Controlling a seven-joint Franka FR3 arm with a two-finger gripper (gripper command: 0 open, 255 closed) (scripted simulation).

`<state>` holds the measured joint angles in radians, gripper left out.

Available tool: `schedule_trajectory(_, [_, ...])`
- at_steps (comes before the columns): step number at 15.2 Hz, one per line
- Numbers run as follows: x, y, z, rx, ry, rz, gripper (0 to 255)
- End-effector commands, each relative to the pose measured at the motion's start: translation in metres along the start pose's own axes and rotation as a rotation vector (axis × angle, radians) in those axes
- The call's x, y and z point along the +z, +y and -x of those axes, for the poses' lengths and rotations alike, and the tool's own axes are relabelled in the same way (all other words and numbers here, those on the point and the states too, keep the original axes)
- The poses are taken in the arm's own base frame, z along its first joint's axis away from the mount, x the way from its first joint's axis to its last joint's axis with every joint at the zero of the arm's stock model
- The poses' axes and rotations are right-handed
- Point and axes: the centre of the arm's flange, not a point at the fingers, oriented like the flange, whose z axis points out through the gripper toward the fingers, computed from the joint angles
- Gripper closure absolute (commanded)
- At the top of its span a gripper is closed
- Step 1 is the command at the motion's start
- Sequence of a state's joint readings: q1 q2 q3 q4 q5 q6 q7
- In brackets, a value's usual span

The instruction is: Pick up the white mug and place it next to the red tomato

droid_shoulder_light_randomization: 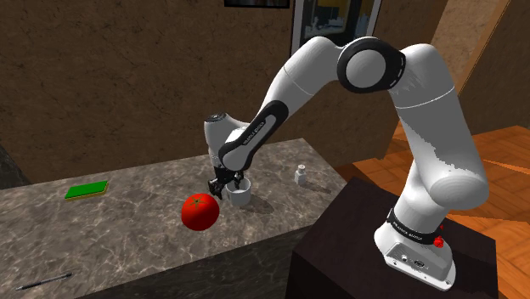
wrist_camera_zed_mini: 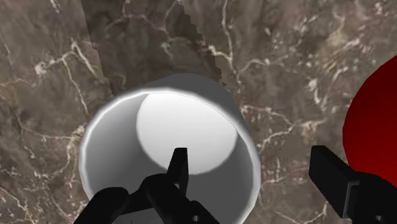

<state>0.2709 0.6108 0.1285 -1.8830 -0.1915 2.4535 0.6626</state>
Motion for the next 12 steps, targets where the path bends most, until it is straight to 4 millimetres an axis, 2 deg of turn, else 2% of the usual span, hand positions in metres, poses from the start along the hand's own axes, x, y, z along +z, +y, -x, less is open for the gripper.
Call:
schedule_trajectory(1, [0.0,0.0,0.0,0.0,0.0,0.0,0])
schedule_trajectory(3, [0.0,0.0,0.0,0.0,0.0,0.0,0])
schedule_trajectory(7, [-0.05,0.0,0.0,0.0,0.0,0.0,0])
schedule_trajectory(12, [-0.05,0.0,0.0,0.0,0.0,0.0,0])
